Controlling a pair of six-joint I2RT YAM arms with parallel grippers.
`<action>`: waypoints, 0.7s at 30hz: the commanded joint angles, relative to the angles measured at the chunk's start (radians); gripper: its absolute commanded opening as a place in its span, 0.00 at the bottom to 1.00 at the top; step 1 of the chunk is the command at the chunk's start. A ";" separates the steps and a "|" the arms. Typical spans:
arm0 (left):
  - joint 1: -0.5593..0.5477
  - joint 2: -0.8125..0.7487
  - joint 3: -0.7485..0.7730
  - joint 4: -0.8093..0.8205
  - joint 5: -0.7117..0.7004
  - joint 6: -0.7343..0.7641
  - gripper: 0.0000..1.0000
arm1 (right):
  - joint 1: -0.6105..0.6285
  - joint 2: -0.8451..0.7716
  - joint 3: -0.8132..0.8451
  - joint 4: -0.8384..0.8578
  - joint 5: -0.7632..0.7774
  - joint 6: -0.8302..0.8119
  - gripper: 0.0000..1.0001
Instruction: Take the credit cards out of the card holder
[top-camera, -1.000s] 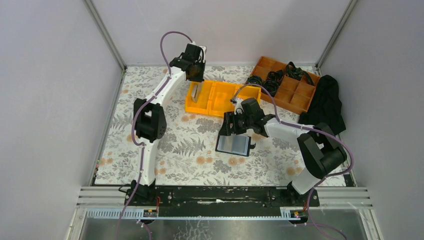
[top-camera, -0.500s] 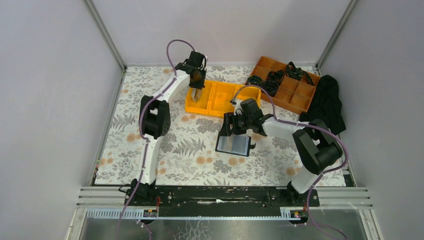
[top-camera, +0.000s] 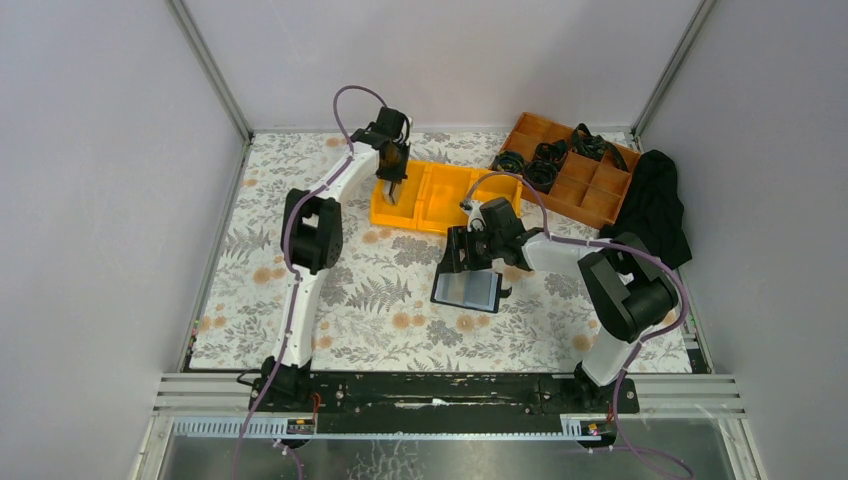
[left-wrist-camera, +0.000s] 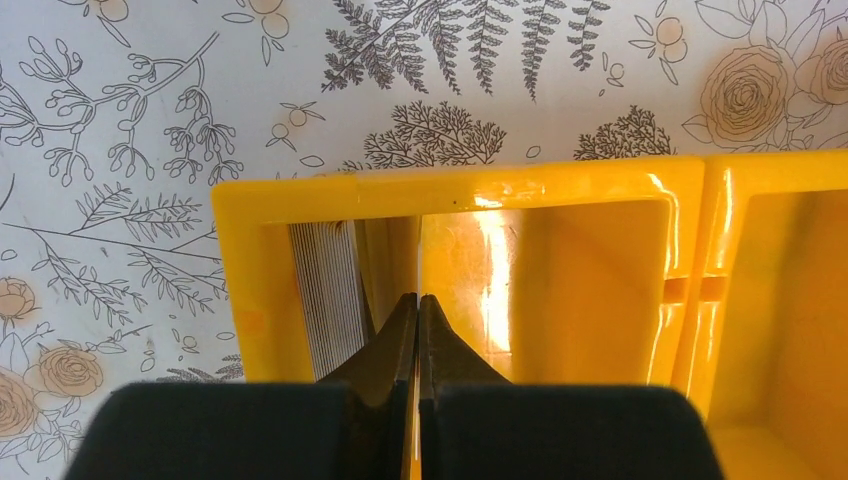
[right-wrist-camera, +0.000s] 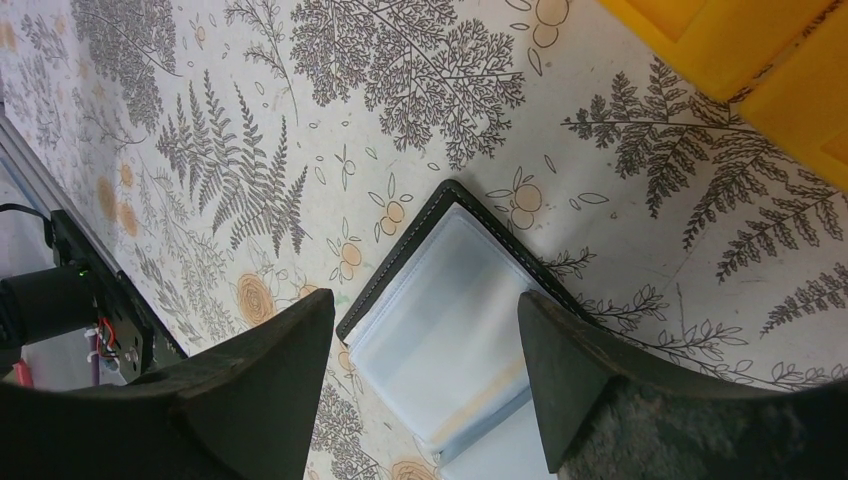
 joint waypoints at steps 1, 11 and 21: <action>0.010 0.007 0.048 0.039 0.016 0.018 0.00 | -0.009 0.012 0.041 0.021 -0.025 -0.004 0.75; 0.010 -0.005 0.045 0.040 -0.027 0.018 0.00 | -0.014 0.025 0.038 0.026 -0.033 -0.002 0.75; 0.012 -0.010 0.034 0.039 -0.063 0.016 0.00 | -0.016 0.031 0.033 0.032 -0.042 0.000 0.75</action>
